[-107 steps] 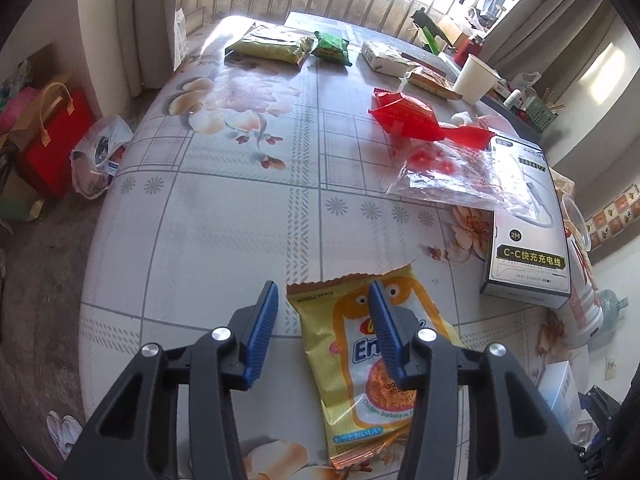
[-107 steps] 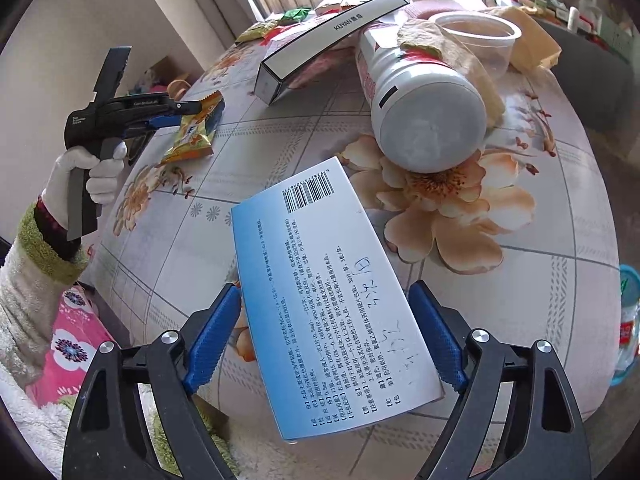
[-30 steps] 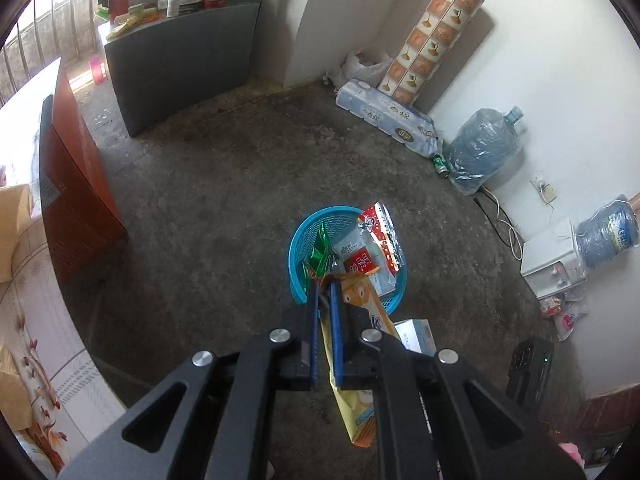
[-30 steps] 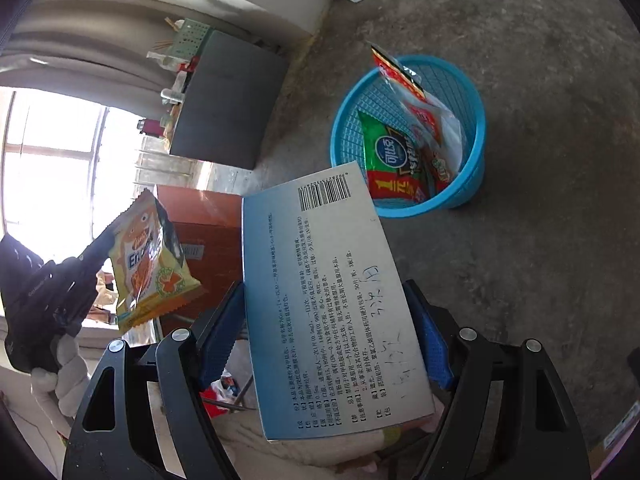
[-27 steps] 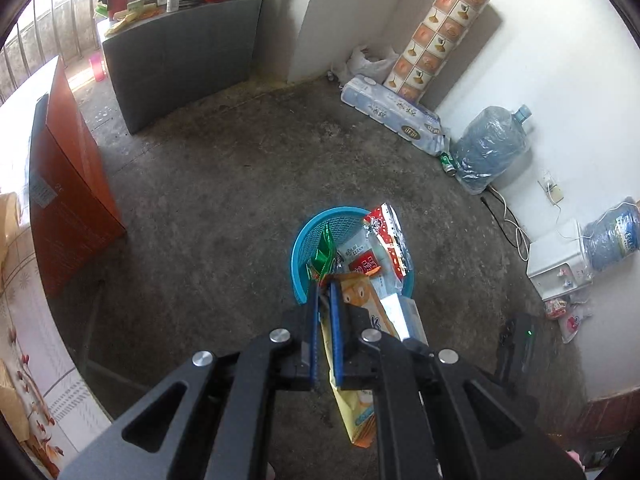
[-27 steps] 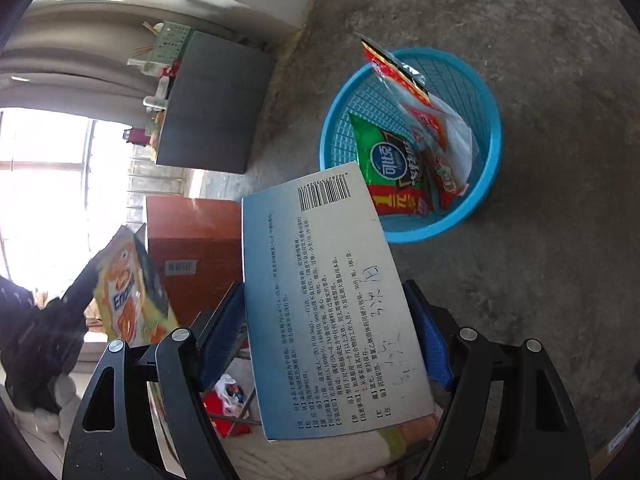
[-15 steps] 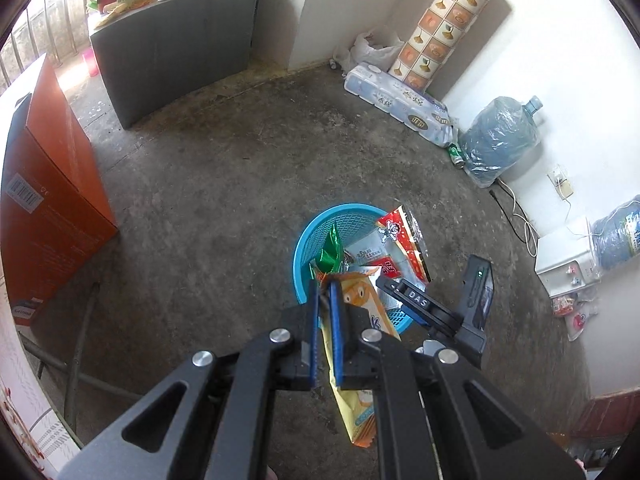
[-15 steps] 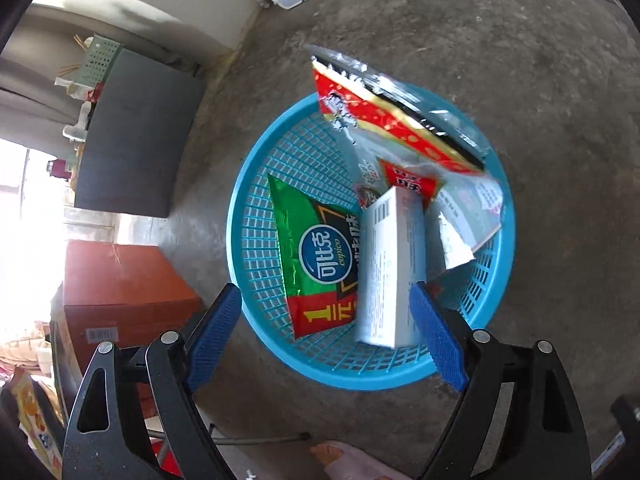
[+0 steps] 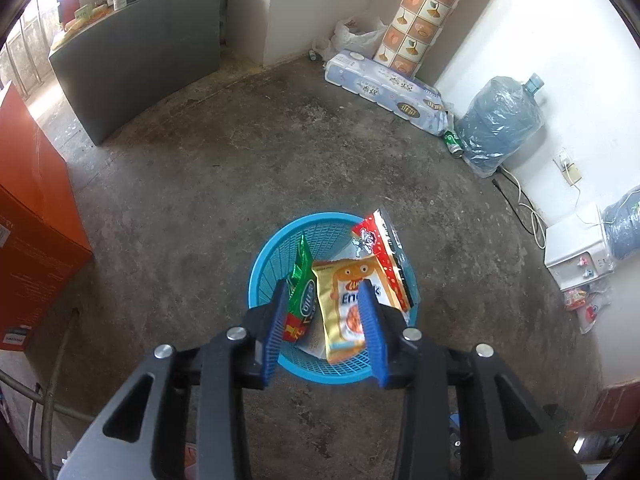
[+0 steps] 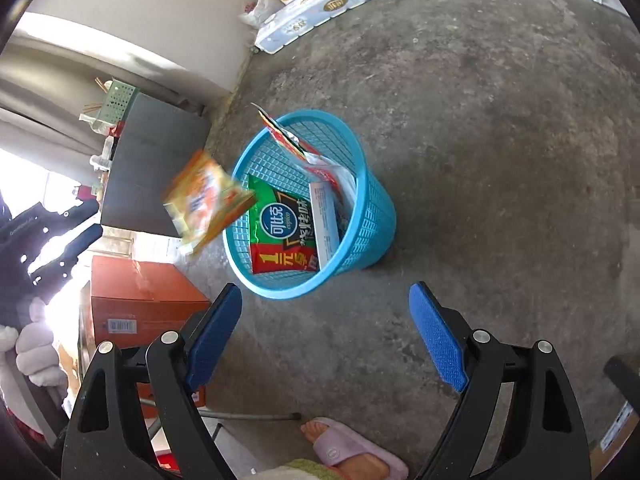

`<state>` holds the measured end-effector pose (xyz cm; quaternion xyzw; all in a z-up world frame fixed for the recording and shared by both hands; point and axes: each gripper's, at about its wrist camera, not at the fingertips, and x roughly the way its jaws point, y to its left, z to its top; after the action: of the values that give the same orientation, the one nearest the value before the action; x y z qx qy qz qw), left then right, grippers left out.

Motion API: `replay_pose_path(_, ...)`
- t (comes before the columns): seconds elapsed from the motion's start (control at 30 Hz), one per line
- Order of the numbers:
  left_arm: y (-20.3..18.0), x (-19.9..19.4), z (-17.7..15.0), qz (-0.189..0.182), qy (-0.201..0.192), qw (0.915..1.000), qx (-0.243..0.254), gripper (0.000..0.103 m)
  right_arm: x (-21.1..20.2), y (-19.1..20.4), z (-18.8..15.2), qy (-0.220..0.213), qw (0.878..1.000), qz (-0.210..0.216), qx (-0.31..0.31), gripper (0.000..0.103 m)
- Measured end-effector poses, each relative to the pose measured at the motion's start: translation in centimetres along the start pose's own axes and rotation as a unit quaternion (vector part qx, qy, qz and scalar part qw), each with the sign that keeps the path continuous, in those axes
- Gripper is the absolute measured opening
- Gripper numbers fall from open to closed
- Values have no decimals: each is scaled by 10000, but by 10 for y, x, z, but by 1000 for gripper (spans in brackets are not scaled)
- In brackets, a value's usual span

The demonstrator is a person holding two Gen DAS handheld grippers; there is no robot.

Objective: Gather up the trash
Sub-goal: 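Open both tools to drop the yellow bag and blue slip into the wastebasket, then move both tools back over the table toward the remaining wrappers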

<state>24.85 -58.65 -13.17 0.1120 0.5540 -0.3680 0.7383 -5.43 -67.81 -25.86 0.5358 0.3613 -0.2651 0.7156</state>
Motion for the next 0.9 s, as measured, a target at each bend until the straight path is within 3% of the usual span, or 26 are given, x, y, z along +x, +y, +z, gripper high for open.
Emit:
replay_pose_path(0.07,2,-10,-7,-122,20,9999,38,41,-1,-5,-9,29,10000,-82,20,82)
replay_pose_path(0.2,9,-51,-24,42,-107,9993,353,42,-2,-6,-19,134,9998,-126,-2,82)
replay_pose_path(0.33,28,-111,-47,136,-362,9981,486,45,-16,7,-25,48,9998,28,-181,81)
replay_pose_path(0.47,48,-173,-88,-30,-657,9968,462,51,-38,37,-30,-178,9974,262,-640,81)
replay_pose_path(0.67,85,-253,-165,-224,-1168,9927,189,56,-75,85,-45,-313,9877,647,-1386,82)
replay_pose_path(0.9,151,-322,-252,44,-1742,9831,-562,58,-108,137,-79,-187,9667,1194,-2255,82)
